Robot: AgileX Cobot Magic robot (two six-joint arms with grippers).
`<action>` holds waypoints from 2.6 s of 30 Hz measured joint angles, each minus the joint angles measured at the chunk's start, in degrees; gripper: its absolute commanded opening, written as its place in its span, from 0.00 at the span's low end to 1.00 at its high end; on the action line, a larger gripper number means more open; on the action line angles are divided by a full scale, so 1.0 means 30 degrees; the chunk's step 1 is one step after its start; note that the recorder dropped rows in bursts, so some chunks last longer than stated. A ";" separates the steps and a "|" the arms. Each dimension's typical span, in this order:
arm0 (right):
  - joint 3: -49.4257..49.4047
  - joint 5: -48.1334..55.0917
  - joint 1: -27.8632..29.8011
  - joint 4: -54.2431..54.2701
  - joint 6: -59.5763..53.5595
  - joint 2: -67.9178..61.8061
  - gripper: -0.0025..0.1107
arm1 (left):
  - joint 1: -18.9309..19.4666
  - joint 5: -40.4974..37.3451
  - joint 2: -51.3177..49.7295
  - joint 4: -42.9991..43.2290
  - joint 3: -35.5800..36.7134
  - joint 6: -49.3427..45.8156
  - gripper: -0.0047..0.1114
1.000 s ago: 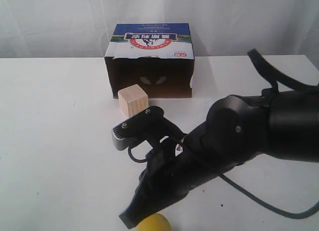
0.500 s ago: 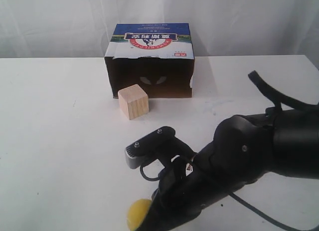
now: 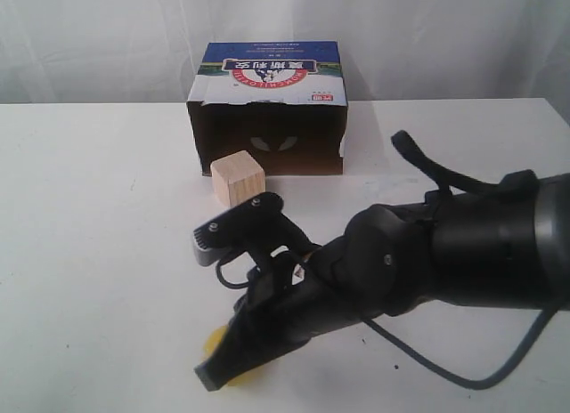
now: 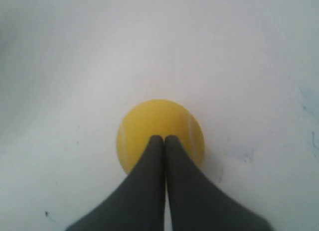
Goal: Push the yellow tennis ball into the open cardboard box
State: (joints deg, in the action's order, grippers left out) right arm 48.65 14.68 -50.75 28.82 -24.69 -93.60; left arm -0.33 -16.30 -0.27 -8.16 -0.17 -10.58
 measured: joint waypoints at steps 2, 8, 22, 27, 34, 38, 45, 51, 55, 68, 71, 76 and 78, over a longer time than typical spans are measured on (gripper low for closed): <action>0.0551 -0.0396 -0.0461 0.0029 -0.0040 -0.0300 0.02 | 0.0000 0.0000 0.0000 0.0000 0.0000 0.0000 0.04; 0.1654 -0.1273 -0.1095 0.0077 -0.0116 -0.2310 0.02 | 0.0000 0.0000 0.0000 0.0000 0.0000 0.0000 0.04; 0.1972 -0.5873 -0.0401 0.0145 -0.0116 -0.3988 0.02 | 0.0000 0.0000 0.0000 0.0000 0.0000 0.0000 0.04; 0.2008 -0.5172 0.0492 0.0145 -0.0116 -0.3949 0.02 | 0.0000 0.0000 0.0000 0.0000 0.0000 0.0000 0.04; 0.1969 -0.4358 0.2550 -0.0007 -0.0499 -0.3315 0.02 | 0.0000 0.0000 0.0000 0.0000 0.0000 0.0000 0.04; 0.1969 -0.4395 0.3281 -0.0093 -0.1369 -0.2165 0.02 | 0.0000 0.0000 0.0000 0.0000 0.0000 0.0000 0.04; 0.1969 -0.4095 0.3333 -0.0140 -0.1972 -0.1304 0.02 | 0.0000 0.0000 0.0000 0.0000 0.0000 0.0000 0.04; 0.1855 -0.6882 0.3363 -0.0140 -0.2006 -0.2943 0.02 | 0.0000 0.0000 0.0000 0.0000 0.0000 0.0000 0.04; 0.1855 -0.9346 0.4547 -0.0140 -0.2073 -0.4650 0.02 | 0.0000 0.0000 0.0000 0.0000 0.0000 0.0000 0.04; 0.2002 -0.8039 0.5924 -0.0064 -0.1548 -0.4528 0.02 | 0.0000 0.0000 0.0000 0.0000 0.0000 0.0000 0.04; 0.1926 -0.8771 0.5924 -0.0064 -0.1548 -0.3076 0.02 | 0.0000 0.0000 0.0000 0.0000 0.0000 0.0000 0.04; 0.1926 -0.2516 0.5924 -0.0064 -0.1219 -0.0372 0.02 | 0.0000 0.0000 0.0000 0.0000 0.0000 0.0000 0.04; 0.1742 0.0817 0.5924 -0.0064 -0.0287 -0.0381 0.02 | 0.0000 0.0000 0.0000 0.0000 0.0000 0.0000 0.04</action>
State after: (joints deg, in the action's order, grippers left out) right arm 53.88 17.13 -32.98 28.62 -25.55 -94.74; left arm -0.33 -16.30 -0.27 -8.16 -0.17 -10.58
